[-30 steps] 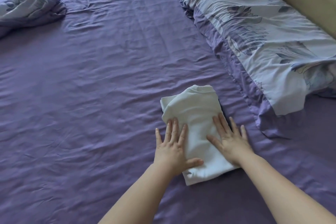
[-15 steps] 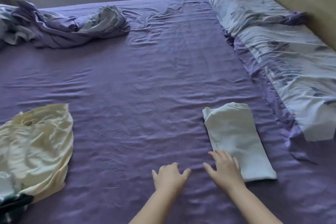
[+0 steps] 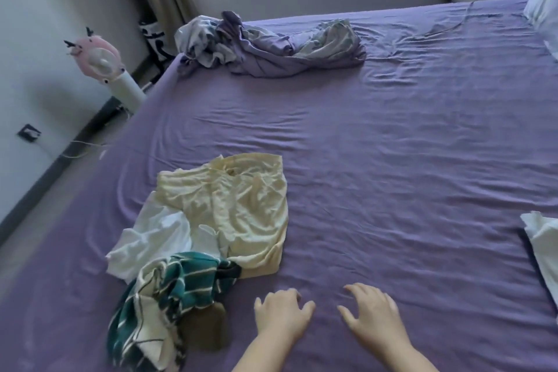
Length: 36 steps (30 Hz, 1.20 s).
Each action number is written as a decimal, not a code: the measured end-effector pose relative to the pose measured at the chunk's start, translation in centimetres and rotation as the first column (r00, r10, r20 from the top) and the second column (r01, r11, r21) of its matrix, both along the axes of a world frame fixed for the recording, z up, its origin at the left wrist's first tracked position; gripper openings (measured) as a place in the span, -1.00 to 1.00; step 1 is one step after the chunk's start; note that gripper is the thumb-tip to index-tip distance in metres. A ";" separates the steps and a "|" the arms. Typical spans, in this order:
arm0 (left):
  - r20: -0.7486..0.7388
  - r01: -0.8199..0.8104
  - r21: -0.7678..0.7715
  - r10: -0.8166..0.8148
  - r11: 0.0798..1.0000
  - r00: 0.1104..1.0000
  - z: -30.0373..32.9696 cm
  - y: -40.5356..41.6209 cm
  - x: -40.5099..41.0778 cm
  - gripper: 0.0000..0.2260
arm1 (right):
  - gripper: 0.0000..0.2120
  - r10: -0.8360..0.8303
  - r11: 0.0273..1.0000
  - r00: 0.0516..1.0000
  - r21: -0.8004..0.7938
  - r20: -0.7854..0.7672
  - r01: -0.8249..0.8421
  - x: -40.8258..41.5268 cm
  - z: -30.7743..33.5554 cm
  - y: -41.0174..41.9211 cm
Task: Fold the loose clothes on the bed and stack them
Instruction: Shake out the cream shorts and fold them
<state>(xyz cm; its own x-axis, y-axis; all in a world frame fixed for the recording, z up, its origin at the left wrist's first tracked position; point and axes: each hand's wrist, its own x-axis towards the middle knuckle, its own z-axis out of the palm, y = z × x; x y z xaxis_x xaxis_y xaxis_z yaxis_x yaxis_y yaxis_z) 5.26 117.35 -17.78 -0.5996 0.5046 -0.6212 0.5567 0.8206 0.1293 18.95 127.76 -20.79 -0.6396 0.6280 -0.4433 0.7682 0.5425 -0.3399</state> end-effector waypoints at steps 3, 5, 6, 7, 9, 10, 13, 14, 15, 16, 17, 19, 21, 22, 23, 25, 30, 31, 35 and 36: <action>-0.025 -0.030 0.012 0.030 0.999 0.999 0.2 -3.0 -4.8 -0.61 | -0.54 0.078 0.997 0.996 0.008 -0.032 -0.078 -5.3 0.1 -2.3; -0.063 -0.018 0.026 0.019 1.000 0.998 0.4 -4.5 -7.7 -0.62 | -0.56 0.139 0.990 0.989 0.034 -0.056 -0.137 -8.5 0.2 -3.5; -0.084 -0.014 0.039 0.017 0.999 0.996 0.4 -5.1 -9.0 -0.63 | -0.57 0.158 0.987 0.985 0.042 -0.071 -0.156 -10.1 0.2 -4.1; -0.098 -0.015 0.058 0.021 0.998 0.995 0.4 -5.7 -10.3 -0.65 | -0.58 0.169 0.985 0.982 0.049 -0.088 -0.165 -11.7 0.1 -4.7; -0.107 -0.013 0.116 0.026 0.993 0.994 0.1 -6.3 -12.4 -0.68 | -0.56 0.167 0.985 0.977 0.073 -0.129 -0.158 -14.8 -0.2 -5.5; -0.102 -0.006 0.144 0.021 0.990 0.995 -0.2 -6.5 -13.3 -0.69 | -0.55 0.155 0.986 0.978 0.079 -0.142 -0.145 -16.2 -0.3 -5.8; -0.086 0.061 0.171 -0.046 0.983 0.995 -1.5 -6.6 -14.9 -0.64 | -0.50 0.108 0.993 0.991 0.061 -0.079 -0.104 -19.6 -1.1 -6.0; -0.082 0.087 0.161 -0.075 0.983 0.994 -2.0 -6.6 -15.2 -0.62 | -0.52 0.100 0.993 0.994 0.059 -0.034 -0.098 -20.3 -1.5 -5.9; -0.075 0.108 0.149 -0.098 0.983 0.992 -2.5 -6.5 -15.4 -0.60 | -0.58 0.106 0.991 0.994 0.075 0.013 -0.107 -20.7 -2.1 -5.7; -0.064 0.123 0.138 -0.115 0.983 0.991 -2.9 -6.5 -15.5 -0.59 | -0.67 0.122 0.986 0.991 0.109 0.055 -0.128 -20.9 -2.5 -5.6; -0.050 0.134 0.128 -0.129 0.983 0.990 -3.2 -6.6 -15.5 -0.57 | -0.74 0.141 0.977 0.986 0.150 0.086 -0.153 -20.8 -2.9 -5.4; -0.016 0.148 0.125 -0.147 0.981 0.989 -3.3 -6.8 -15.5 -0.54 | -0.79 0.179 0.960 0.979 0.199 0.100 -0.196 -20.4 -3.1 -4.9; 0.013 0.145 0.158 -0.149 0.977 0.989 -2.9 -6.8 -15.2 -0.53 | -0.81 0.188 0.964 0.981 0.184 0.047 -0.194 -19.8 -2.3 -4.3; 0.023 0.139 0.183 -0.146 0.973 0.989 -2.4 -6.7 -15.0 -0.52 | -0.81 0.188 0.968 0.982 0.169 0.006 -0.186 -19.6 -1.4 -4.1; 0.025 0.135 0.211 -0.144 0.968 0.989 -1.7 -6.4 -14.8 -0.52 | -0.81 0.191 0.970 0.981 0.163 -0.041 -0.182 -19.5 -0.2 -3.8; 0.012 0.123 0.286 -0.132 0.950 0.991 0.1 -5.4 -14.5 -0.49 | -0.81 0.181 0.977 0.972 0.143 -0.149 -0.160 -19.4 2.9 -3.3; 0.064 -0.047 0.533 0.015 0.845 0.998 7.5 -1.0 -14.3 -0.66 | -0.86 -0.014 0.996 0.907 -0.087 -0.420 -0.026 -19.0 12.9 -0.6; 0.095 -0.095 0.581 0.048 0.809 0.994 9.3 -0.1 -14.4 -0.74 | -0.84 -0.035 0.996 0.888 -0.093 -0.458 -0.009 -18.9 14.9 0.2; 0.170 -0.167 0.744 0.058 0.647 0.984 17.3 2.7 -14.4 -0.87 | -0.83 -0.092 0.996 0.825 -0.043 -0.558 0.082 -17.3 23.0 3.3; 0.182 -0.167 0.782 0.037 0.601 0.983 19.4 3.2 -14.2 -0.88 | -0.84 -0.090 0.995 0.813 -0.013 -0.576 0.101 -16.7 24.8 3.9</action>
<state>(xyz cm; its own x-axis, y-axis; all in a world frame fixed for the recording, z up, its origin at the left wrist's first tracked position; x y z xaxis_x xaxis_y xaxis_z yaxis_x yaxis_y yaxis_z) -8.95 120.53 1.61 -0.6236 0.7770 -0.0852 0.3996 0.4106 0.8196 2.24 131.64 4.03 -0.7107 0.7035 -0.0023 0.4840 0.4866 -0.7273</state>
